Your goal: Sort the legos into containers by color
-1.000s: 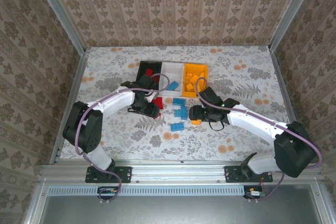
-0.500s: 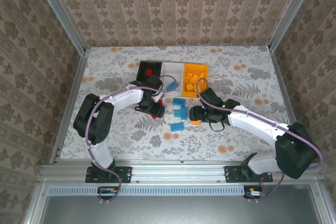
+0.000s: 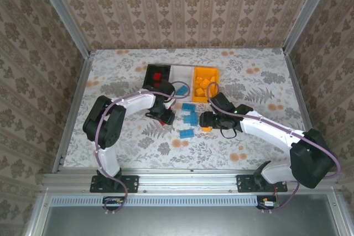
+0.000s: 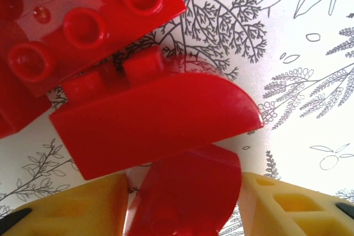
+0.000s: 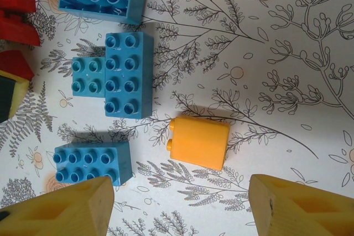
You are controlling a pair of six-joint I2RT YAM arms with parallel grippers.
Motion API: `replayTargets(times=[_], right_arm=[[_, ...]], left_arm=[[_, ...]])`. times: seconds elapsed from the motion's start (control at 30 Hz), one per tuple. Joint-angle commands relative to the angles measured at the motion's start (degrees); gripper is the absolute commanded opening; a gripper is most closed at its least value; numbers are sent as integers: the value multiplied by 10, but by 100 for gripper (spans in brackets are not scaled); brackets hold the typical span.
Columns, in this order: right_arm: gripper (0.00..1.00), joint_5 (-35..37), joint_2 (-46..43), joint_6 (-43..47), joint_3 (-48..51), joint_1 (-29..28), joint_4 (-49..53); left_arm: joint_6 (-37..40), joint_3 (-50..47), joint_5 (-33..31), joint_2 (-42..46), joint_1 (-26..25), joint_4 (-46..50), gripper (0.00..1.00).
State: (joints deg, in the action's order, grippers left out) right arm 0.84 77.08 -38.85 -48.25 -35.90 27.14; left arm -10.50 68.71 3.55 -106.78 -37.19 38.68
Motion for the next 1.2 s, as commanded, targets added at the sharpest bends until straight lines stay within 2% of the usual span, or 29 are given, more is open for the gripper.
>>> replayTargets(times=[0.0, 0.1, 0.47, 0.57, 0.7, 0.87, 0.97, 1.17], right_arm=[[67, 10, -15, -5, 7, -3, 5], [67, 9, -14, -6, 5, -3, 5], [67, 12, -11, -3, -1, -3, 9], [67, 15, -9, -2, -2, -3, 7], [67, 25, -5, -2, -8, -3, 16], [67, 30, 6, 1, -14, -3, 30], [67, 28, 1, -4, -6, -3, 26], [67, 30, -16, -10, 13, -4, 30]], left_arm=[[4, 6, -4, -11, -8, 3, 48], [1, 6, 2, -14, -9, 7, 40], [-19, -38, 21, 48, -12, 32, 31], [-33, -57, 44, 86, 7, 32, 30], [-52, -59, 90, 146, 56, 24, 30], [-39, 21, 92, 163, 108, 42, 30], [-24, 99, 91, 127, 156, 60, 30], [11, 245, 56, 25, 194, 57, 30]])
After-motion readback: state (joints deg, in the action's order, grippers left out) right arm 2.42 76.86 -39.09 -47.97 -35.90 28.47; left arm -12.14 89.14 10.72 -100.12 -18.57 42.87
